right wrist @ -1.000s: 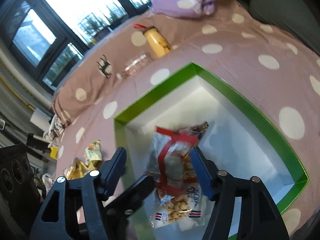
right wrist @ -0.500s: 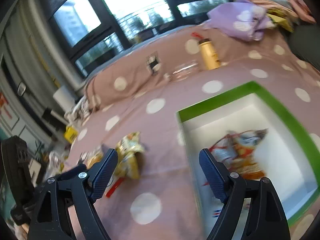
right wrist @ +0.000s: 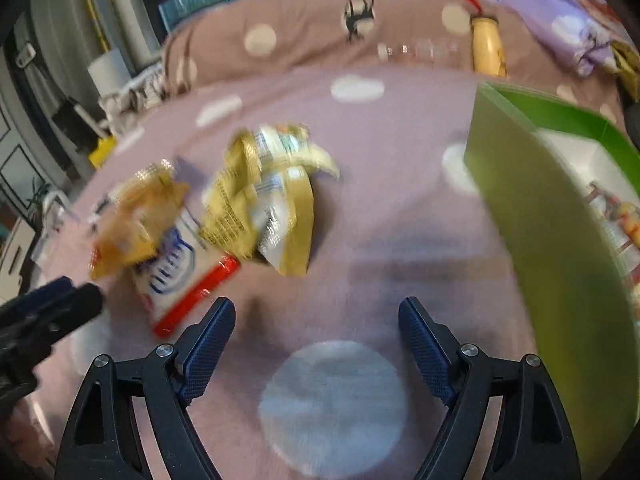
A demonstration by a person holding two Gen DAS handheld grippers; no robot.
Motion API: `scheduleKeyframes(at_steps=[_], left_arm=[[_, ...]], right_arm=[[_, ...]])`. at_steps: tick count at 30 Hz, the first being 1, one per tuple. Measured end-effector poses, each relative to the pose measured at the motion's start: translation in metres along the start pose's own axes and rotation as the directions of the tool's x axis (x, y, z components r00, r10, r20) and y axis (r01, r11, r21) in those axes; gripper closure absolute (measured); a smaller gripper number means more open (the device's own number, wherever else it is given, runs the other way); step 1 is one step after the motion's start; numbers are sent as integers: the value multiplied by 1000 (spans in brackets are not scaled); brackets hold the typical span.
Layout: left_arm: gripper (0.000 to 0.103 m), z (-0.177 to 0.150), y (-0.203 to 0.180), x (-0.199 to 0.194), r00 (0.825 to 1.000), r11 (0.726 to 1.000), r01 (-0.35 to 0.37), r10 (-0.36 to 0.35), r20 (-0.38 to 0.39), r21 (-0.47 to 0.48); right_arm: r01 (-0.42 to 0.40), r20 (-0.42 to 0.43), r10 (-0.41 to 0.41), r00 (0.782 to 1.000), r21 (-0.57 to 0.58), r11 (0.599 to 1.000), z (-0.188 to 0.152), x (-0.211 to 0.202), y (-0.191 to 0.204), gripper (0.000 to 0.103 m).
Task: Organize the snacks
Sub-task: 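Withdraw the right gripper back over the remaining snack pile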
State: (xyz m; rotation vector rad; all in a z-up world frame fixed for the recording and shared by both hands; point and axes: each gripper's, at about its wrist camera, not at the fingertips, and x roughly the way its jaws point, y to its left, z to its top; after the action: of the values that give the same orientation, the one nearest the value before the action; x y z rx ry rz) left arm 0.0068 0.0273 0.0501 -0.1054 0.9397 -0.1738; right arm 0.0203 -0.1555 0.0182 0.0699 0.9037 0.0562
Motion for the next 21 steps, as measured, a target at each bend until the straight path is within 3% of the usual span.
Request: scheduleKeyframes(at_steps=[4, 8, 10, 21], left_arm=[[27, -4, 3, 10, 1000, 1000, -6, 6, -19, -14], [27, -9, 5, 22, 999, 1000, -11, 10, -45, -27], [27, -12, 5, 26, 999, 999, -17, 16, -48, -29], [17, -17, 8, 31, 999, 1000, -16, 16, 28, 8]], right_arm=[[7, -16, -8, 1000, -18, 1000, 0, 3, 2, 16], [28, -49, -32, 998, -68, 997, -1, 12, 11, 0], [76, -53, -82, 995, -108, 991, -1, 15, 20, 0], [79, -54, -85, 995, -108, 991, 0, 17, 21, 0]])
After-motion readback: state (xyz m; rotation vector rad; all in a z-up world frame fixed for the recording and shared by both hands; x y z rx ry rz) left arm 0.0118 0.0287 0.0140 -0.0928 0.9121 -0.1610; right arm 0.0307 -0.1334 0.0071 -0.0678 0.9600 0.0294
